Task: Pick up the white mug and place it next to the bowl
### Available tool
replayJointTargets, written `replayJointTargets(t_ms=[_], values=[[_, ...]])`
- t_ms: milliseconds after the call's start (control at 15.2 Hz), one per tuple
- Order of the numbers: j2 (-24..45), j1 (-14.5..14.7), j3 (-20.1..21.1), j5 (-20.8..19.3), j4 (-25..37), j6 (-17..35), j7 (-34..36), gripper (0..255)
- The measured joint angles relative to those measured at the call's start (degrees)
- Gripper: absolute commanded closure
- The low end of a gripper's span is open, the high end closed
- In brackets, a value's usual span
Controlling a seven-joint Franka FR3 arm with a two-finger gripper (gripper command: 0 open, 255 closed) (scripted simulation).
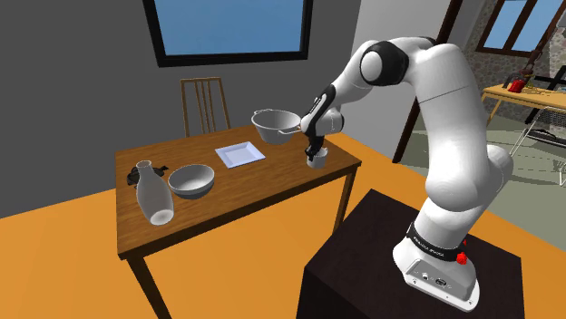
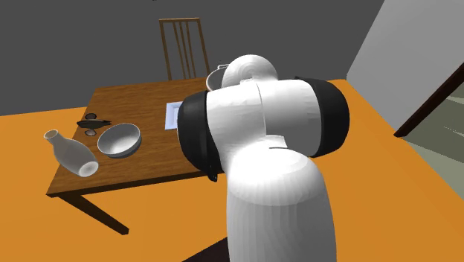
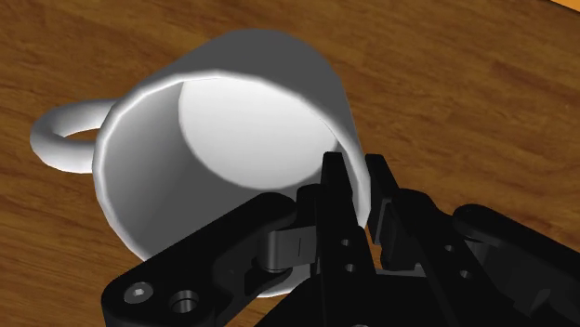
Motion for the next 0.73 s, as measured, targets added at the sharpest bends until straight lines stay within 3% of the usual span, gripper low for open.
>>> replayJointTargets(t_ms=[726], values=[[-6.86, 1.65, -1.86, -1.73, -1.62, -5.23, 1.34, 255]])
